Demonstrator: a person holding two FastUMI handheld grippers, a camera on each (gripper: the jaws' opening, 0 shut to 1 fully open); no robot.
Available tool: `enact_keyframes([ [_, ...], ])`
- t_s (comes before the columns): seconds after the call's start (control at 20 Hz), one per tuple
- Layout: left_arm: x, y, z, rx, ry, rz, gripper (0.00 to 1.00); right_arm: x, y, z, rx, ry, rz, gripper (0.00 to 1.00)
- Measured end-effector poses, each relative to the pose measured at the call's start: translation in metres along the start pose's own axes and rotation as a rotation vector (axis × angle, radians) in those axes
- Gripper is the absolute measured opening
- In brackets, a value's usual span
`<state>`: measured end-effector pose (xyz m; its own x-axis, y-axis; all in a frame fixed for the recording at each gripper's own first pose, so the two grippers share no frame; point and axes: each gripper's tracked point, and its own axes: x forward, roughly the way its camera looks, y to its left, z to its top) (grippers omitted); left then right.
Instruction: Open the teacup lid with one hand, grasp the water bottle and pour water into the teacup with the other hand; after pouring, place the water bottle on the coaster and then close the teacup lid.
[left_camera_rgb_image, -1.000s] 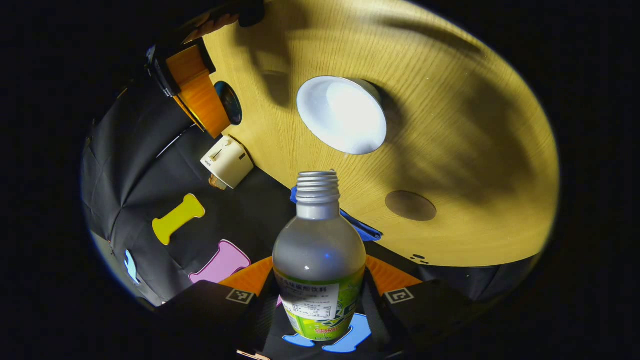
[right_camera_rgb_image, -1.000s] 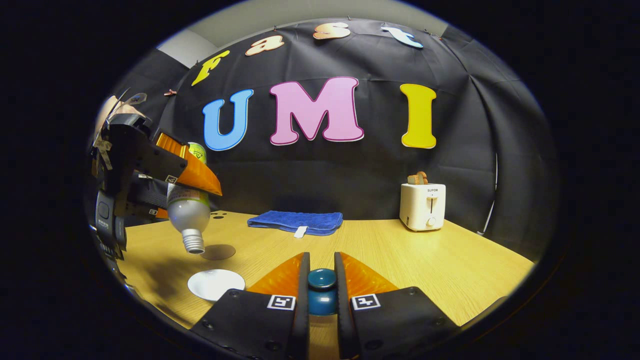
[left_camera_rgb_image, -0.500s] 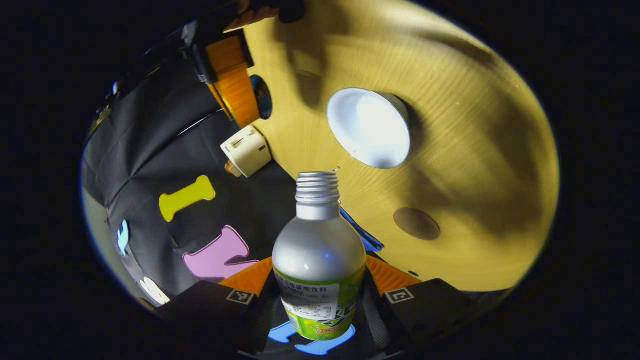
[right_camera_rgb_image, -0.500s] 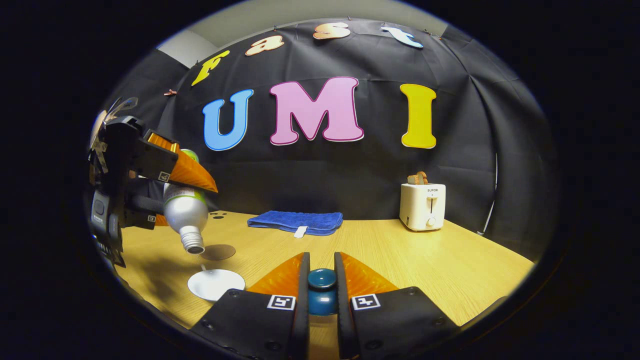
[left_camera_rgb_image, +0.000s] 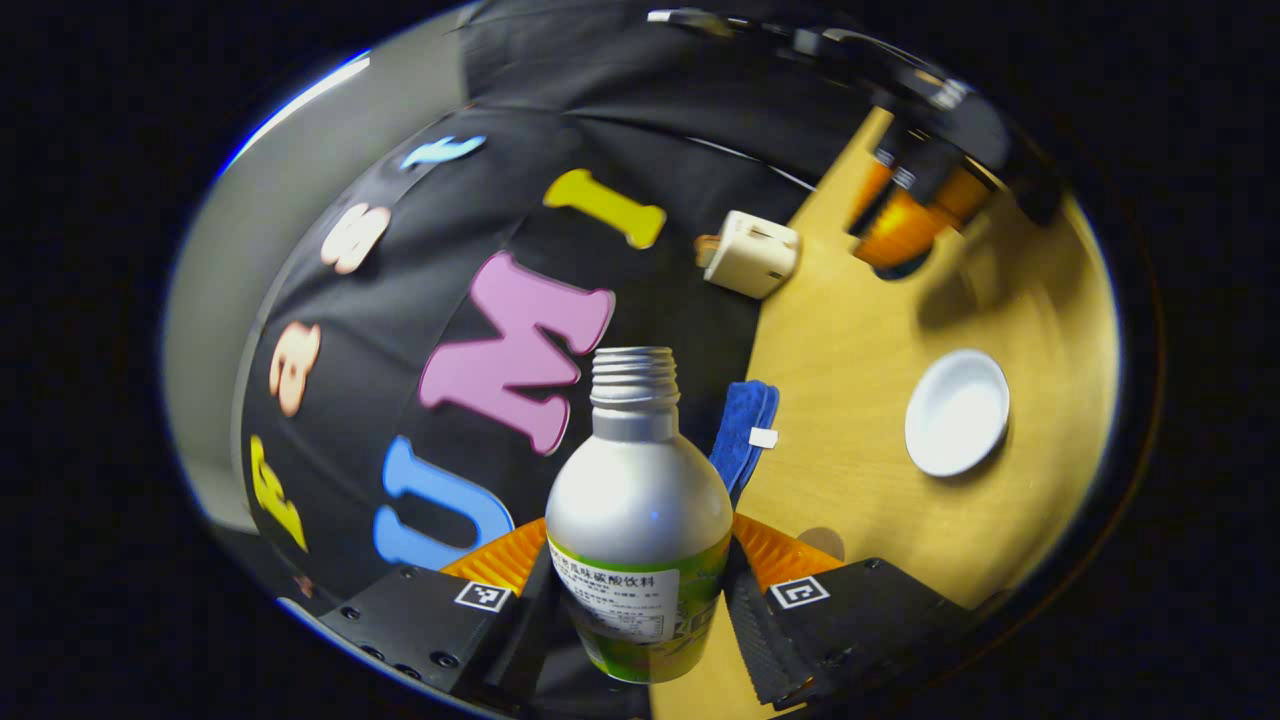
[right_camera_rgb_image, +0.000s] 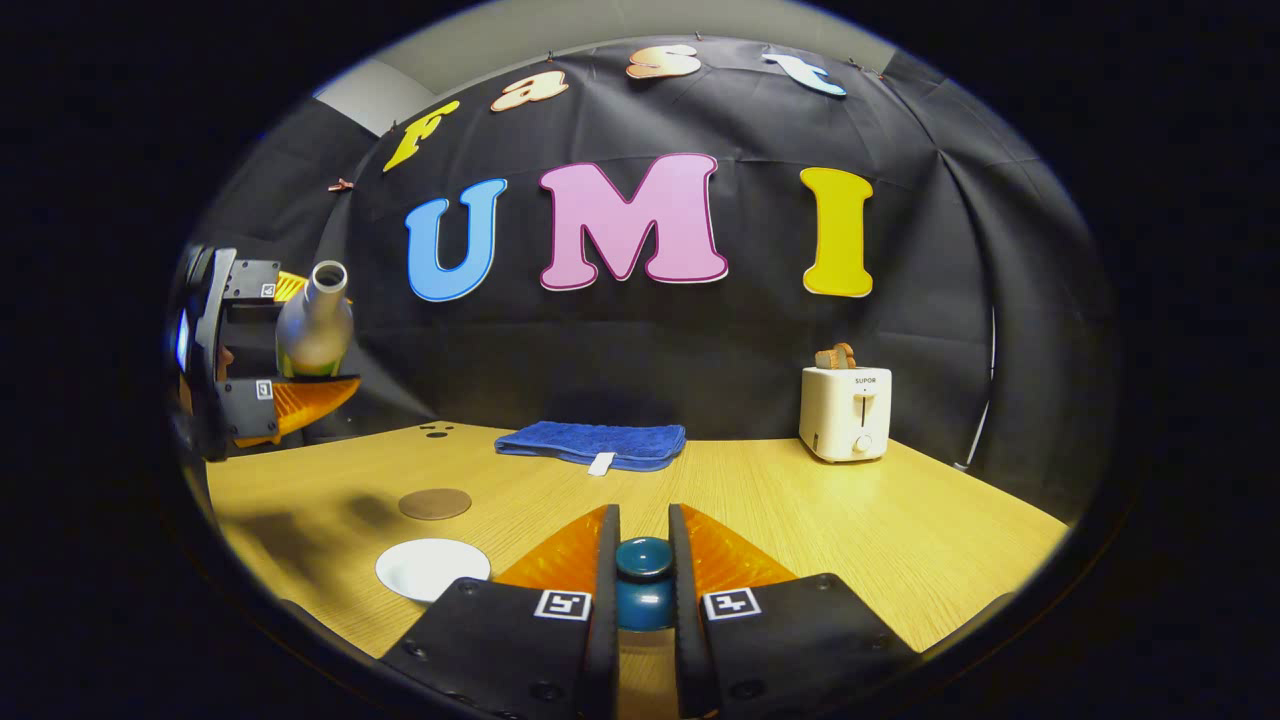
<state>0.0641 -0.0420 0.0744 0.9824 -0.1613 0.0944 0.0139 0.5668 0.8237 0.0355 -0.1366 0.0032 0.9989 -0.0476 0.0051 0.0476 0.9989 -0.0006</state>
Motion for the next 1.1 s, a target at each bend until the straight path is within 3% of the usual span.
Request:
enact_keyframes([
  [0.2, 0.021, 0.015, -0.011, -0.535, -0.028, 0.018, 0.78, 0.0, 0.0, 0.0, 0.0, 0.0, 0.0, 0.26],
  [0.35, 0.038, 0.009, -0.024, -0.78, -0.038, 0.037, 0.78, 0.0, 0.0, 0.0, 0.0, 0.0, 0.0, 0.26],
  [0.5, 0.042, -0.008, -0.03, -0.956, -0.05, -0.005, 0.79, 0.0, 0.0, -0.001, 0.0, 0.0, 0.0, 0.26],
  [0.65, 0.06, -0.027, -0.048, -1.026, -0.024, -0.028, 0.8, 0.0, 0.001, -0.001, 0.0, 0.0, 0.0, 0.26],
  [0.8, 0.083, -0.047, -0.082, -1.024, 0.043, -0.047, 0.81, 0.0, 0.001, -0.001, 0.0, -0.001, 0.0, 0.26],
  [1.1, 0.094, -0.055, -0.085, -1.022, 0.047, -0.031, 0.82, 0.0, 0.001, -0.001, 0.0, -0.001, 0.0, 0.26],
])
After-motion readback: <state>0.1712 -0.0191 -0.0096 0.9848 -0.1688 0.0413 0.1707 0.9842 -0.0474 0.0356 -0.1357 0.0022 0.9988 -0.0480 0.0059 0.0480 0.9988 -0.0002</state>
